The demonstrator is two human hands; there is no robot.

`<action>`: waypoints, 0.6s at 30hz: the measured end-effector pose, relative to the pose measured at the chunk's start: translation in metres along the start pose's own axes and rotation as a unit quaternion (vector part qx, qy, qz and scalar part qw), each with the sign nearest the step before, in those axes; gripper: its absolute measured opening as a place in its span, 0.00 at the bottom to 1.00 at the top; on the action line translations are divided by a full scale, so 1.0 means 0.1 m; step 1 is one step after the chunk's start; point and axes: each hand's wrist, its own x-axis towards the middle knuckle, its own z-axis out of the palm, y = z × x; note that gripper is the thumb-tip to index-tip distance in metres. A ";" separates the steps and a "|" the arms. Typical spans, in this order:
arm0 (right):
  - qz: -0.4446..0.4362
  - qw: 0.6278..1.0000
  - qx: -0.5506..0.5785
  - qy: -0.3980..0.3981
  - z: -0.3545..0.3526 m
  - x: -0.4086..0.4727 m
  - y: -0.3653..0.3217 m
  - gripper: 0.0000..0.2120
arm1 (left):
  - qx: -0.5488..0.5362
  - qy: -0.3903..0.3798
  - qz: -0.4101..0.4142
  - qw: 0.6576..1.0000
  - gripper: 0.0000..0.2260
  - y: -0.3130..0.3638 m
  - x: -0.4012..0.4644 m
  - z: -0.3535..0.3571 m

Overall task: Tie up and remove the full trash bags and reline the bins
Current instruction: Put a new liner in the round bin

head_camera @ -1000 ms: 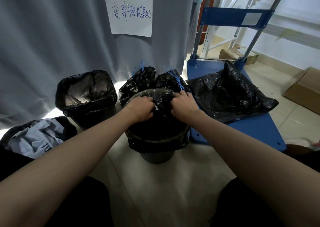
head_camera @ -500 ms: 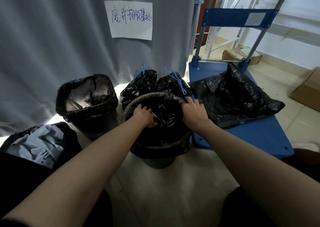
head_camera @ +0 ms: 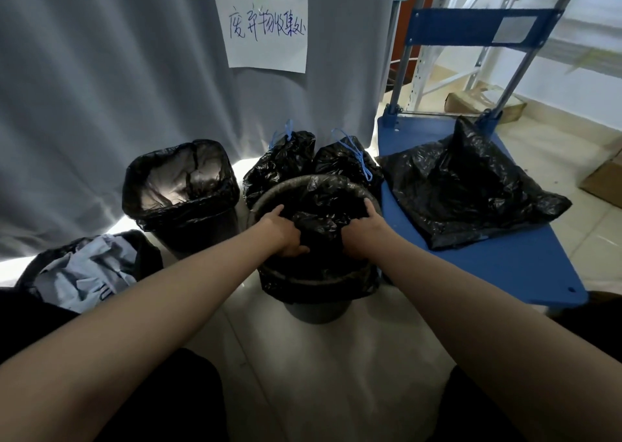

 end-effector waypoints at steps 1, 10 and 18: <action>-0.016 0.999 0.035 -0.005 -0.03 0.03 -0.02 0.16 | -0.045 0.014 0.023 0.999 0.27 0.04 -0.03 -0.06; -0.046 0.968 0.194 -0.151 -0.11 0.00 -0.17 0.28 | -0.283 -0.183 0.033 0.941 0.25 0.28 -0.20 -0.08; 0.038 0.957 0.258 0.124 -0.17 -0.17 0.05 0.08 | -0.210 0.132 0.076 0.966 0.20 0.28 -0.19 -0.08</action>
